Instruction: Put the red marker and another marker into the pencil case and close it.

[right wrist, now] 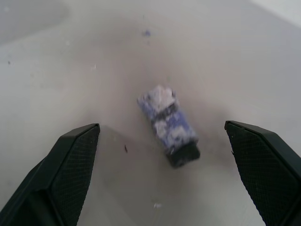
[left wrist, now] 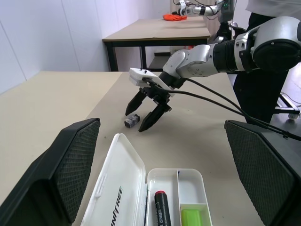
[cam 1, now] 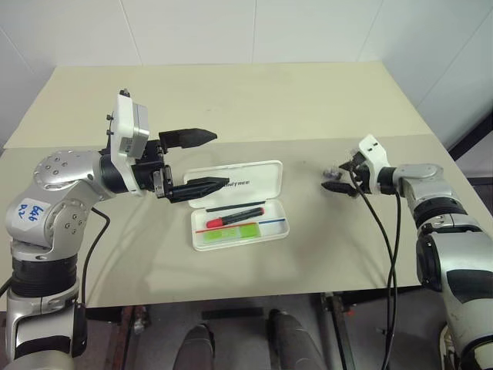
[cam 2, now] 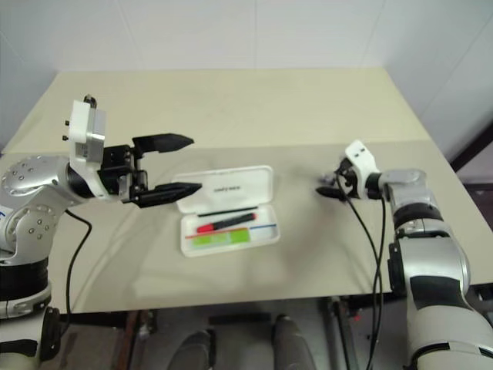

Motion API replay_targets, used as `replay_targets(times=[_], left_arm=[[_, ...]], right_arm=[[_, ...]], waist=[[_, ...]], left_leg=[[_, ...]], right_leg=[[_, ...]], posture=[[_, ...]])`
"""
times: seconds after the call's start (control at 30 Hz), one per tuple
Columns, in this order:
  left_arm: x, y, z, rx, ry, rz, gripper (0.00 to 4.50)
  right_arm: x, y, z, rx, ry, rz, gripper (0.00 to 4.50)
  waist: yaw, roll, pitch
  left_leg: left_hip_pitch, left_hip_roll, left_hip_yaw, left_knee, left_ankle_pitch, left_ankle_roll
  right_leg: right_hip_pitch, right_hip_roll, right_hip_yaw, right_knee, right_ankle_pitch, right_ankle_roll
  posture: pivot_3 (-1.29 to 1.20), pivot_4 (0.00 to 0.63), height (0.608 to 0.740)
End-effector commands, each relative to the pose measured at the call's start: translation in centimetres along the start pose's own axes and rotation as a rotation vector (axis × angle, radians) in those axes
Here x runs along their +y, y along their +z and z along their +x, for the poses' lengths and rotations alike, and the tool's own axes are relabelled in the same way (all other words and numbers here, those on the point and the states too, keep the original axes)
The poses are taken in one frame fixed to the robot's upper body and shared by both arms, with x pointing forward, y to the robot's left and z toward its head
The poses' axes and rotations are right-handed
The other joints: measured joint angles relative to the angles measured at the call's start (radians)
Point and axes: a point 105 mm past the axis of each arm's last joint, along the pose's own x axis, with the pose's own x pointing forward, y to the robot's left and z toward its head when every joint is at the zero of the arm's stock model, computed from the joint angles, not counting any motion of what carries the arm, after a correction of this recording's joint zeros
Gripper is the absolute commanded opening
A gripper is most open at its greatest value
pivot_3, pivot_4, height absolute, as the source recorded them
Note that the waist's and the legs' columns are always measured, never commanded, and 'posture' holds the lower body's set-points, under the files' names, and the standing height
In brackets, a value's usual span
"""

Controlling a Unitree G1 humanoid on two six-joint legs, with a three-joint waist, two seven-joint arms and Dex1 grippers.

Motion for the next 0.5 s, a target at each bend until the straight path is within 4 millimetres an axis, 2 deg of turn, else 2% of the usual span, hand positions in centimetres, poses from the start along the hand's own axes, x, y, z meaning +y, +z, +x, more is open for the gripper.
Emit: replay_targets(times=[0.03,0.13,0.23,0.5], left_arm=[[-0.2,1.6,-0.1,-0.026,-0.005,0.062,4.46],[-0.2,1.6,-0.1,-0.028,-0.003,0.066,4.46],[-0.1,1.7,-0.1,-0.03,-0.001,0.07,4.5],[-0.1,1.8,0.1,-0.035,0.0,0.079,4.5]], right_arm=[[-0.3,-0.1,-0.6,0.023,0.006,-0.004,4.5],[-0.1,-0.2,-0.5,0.022,0.02,0.012,4.5],[0.3,-0.4,-0.5,0.027,0.058,0.024,3.93],[0.8,-0.5,0.0,0.01,0.069,0.016,1.11]], waist=[[0.0,0.0,0.0],[0.0,0.0,0.0],[0.0,0.0,0.0],[-0.003,0.0,0.0]], left_leg=[[0.0,0.0,0.0,0.0,0.0,0.0],[0.0,0.0,0.0,0.0,0.0,0.0],[0.0,0.0,0.0,0.0,0.0,0.0],[0.0,0.0,0.0,0.0,0.0,0.0]], right_leg=[[0.0,0.0,0.0,0.0,0.0,0.0],[0.0,0.0,0.0,0.0,0.0,0.0],[0.0,0.0,0.0,0.0,0.0,0.0],[0.0,0.0,0.0,0.0,0.0,0.0]], posture=[[0.0,0.15,0.74],[0.0,0.15,0.74],[0.0,0.15,0.74],[0.0,0.15,0.74]])
